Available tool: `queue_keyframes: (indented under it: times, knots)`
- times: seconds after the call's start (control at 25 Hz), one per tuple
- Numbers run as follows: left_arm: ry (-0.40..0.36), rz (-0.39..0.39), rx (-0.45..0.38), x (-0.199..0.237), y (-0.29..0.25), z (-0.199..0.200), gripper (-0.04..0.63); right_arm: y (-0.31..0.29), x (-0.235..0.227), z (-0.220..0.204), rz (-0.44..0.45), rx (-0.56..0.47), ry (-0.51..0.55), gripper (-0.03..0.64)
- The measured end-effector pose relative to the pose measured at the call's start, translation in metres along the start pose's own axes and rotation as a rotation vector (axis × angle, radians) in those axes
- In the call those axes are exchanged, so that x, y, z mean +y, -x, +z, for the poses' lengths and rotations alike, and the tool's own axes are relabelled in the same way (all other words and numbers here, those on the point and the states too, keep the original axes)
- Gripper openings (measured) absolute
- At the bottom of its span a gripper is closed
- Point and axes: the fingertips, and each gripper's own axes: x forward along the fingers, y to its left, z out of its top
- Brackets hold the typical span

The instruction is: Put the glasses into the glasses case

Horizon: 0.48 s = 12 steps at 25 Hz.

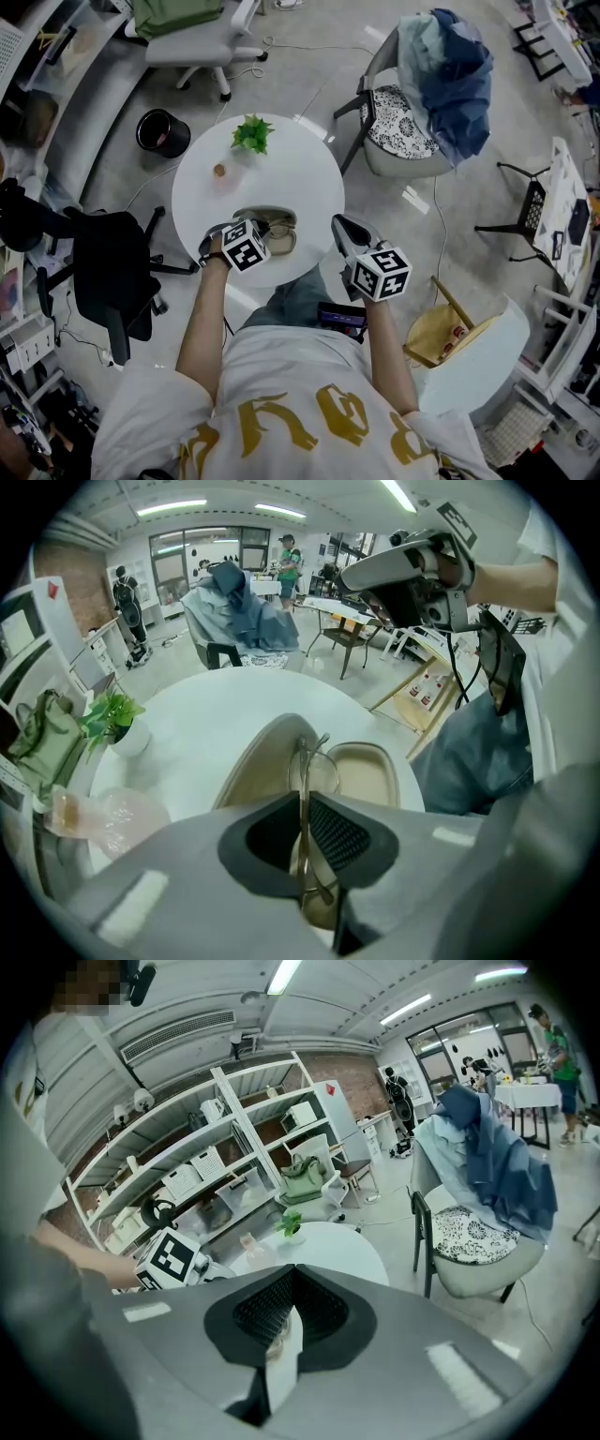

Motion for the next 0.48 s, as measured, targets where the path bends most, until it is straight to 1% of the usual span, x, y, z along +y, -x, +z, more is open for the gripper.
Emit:
queue_keyframes:
  times: [0.2, 0.48]
  knots:
    - [0.016, 0.006, -0.004, 0.0, 0.003, 0.001, 0.04, 0.005, 0.002, -0.001, -0.004, -0.004, -0.001, 0.026]
    - [0.046, 0.051, -0.034, 0.004, 0.015, 0.004, 0.043, 0.016, 0.006, 0.003, -0.014, -0.024, 0.011, 0.026]
